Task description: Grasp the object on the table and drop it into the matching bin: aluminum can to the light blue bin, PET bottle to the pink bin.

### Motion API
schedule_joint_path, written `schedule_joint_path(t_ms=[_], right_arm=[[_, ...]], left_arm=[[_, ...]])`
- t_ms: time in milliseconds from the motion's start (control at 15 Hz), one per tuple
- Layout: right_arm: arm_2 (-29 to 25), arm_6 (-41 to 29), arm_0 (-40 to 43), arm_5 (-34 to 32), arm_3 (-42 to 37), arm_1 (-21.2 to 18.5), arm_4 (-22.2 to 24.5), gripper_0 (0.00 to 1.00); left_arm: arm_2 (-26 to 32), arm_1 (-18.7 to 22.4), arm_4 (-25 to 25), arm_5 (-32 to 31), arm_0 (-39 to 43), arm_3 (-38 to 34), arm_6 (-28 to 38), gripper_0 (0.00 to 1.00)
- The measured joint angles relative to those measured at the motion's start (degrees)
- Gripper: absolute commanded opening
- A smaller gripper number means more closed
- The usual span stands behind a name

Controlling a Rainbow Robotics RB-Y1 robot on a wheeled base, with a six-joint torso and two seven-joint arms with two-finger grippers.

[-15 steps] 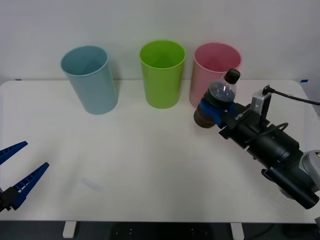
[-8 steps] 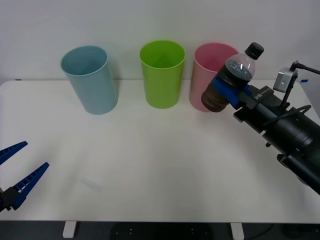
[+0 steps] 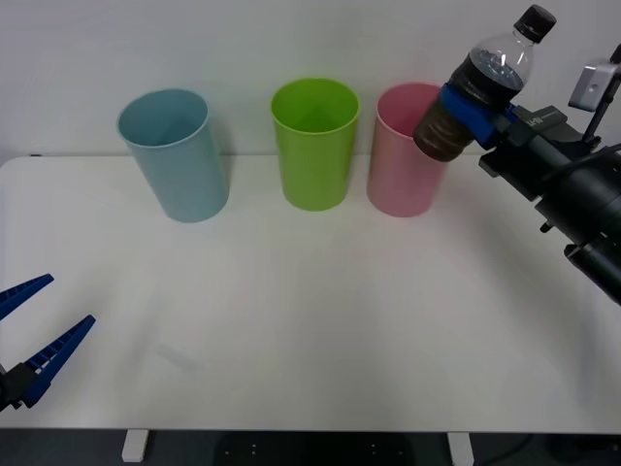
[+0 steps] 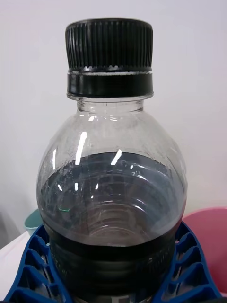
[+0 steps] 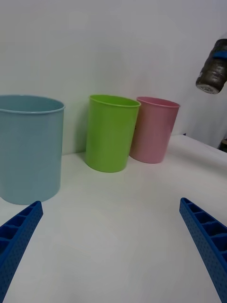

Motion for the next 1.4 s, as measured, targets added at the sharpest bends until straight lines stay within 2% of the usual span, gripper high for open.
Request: schedule_joint_path(t_ms=[267,733,1200,1400], right_arm=[[0.0,0.8,-6.8,0.0,6.5,-1.6,3.1,0.00],[2.1,2.0,-19.3,-0.1,20.9,-0.5,7.9,0.00],[2.9,3.5,-28.0,0.1,34.1,4.9,16.4,0.00],[2.9,4.6,-30.4,1.3,38.4,6.5,18.7,0.01]], left_arm=[[0.0,0.0,0.0,0.0,0.0,0.0,0.0,1.00],[0.0,0.0,0.0,0.0,0.0,0.0,0.0,1.00],[0.0,0.0,0.0,0.0,0.0,0.0,0.0,1.00],[0.0,0.0,0.0,0.0,0.0,0.0,0.0,1.00]])
